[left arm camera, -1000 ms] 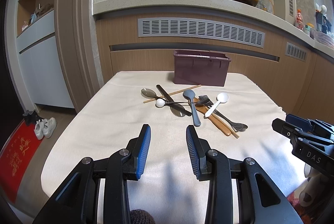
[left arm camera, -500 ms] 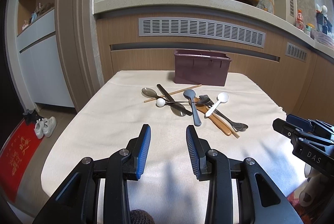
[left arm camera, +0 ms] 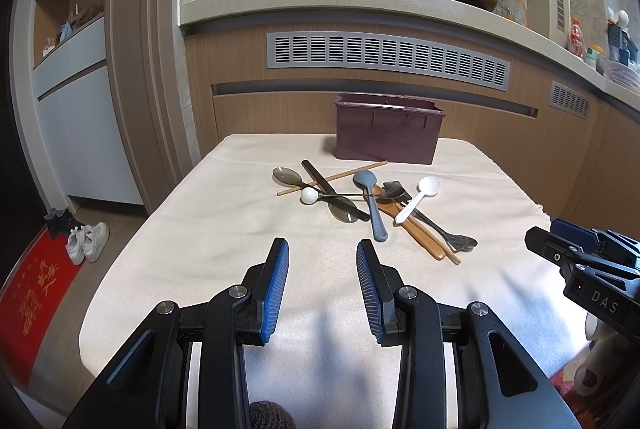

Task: Organize utensils

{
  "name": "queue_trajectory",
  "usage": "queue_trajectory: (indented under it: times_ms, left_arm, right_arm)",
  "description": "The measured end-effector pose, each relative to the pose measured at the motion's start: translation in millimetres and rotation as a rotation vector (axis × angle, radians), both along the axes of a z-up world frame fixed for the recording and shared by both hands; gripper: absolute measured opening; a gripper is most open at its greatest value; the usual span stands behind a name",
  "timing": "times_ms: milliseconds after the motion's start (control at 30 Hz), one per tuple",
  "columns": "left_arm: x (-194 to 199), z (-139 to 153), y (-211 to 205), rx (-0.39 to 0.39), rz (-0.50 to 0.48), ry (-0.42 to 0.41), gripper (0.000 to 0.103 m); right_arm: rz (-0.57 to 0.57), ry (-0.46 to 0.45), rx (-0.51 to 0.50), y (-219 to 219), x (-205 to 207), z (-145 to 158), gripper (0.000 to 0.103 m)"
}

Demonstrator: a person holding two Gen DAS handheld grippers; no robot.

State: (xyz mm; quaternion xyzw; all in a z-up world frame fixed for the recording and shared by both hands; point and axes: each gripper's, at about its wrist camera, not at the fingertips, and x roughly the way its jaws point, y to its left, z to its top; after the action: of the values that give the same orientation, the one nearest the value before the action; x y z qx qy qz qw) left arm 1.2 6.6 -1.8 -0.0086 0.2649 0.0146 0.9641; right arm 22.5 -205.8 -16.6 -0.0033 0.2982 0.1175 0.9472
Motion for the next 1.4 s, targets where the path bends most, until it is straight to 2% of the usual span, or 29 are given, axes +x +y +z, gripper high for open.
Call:
queue_trajectory:
  times_ms: [300,500,633,733,800,933,1000,1067,1133,1200,1300,1400]
  left_arm:
    - [14,-2,6,-0.008,0.004,0.009,0.036]
    - [61,5,18,-0.036,-0.013,0.018,0.036]
    - [99,6,29,-0.071,-0.033,0.012,0.036]
    - [131,2,39,-0.104,-0.075,0.068,0.036]
    - [144,-1,45,-0.092,-0.074,0.072,0.036]
    - [160,-2,57,-0.041,-0.089,0.052,0.036]
    - [169,-4,64,-0.047,-0.109,0.078,0.036]
    - [179,-8,69,-0.087,-0.15,0.132,0.036]
    - [188,-15,69,-0.138,-0.197,0.184,0.036]
    - [193,-22,64,-0.143,-0.234,0.217,0.037]
    - [200,-30,62,-0.111,-0.221,0.245,0.037]
    - [211,-41,66,-0.163,-0.189,0.332,0.036]
  right_arm:
    - [0.0,-0.009,-0.01,-2,14,0,0.044]
    - [0.022,0.023,-0.03,-1,59,3,0.044]
    - [0.043,0.091,-0.036,4,101,-3,0.044]
    - [0.053,0.191,-0.007,10,137,-19,0.043]
    - [0.055,0.258,0.014,16,160,-31,0.039]
    - [0.03,0.327,0.035,26,196,-49,0.036]
    - [0.008,0.377,0.073,28,211,-58,0.036]
    - [0.004,0.382,0.104,32,219,-58,0.036]
    - [0.017,0.376,0.079,41,227,-58,0.036]
    - [0.042,0.384,0.051,48,234,-61,0.036]
    - [0.089,0.37,-0.025,46,237,-61,0.029]
    - [0.102,0.34,-0.093,31,231,-60,0.026]
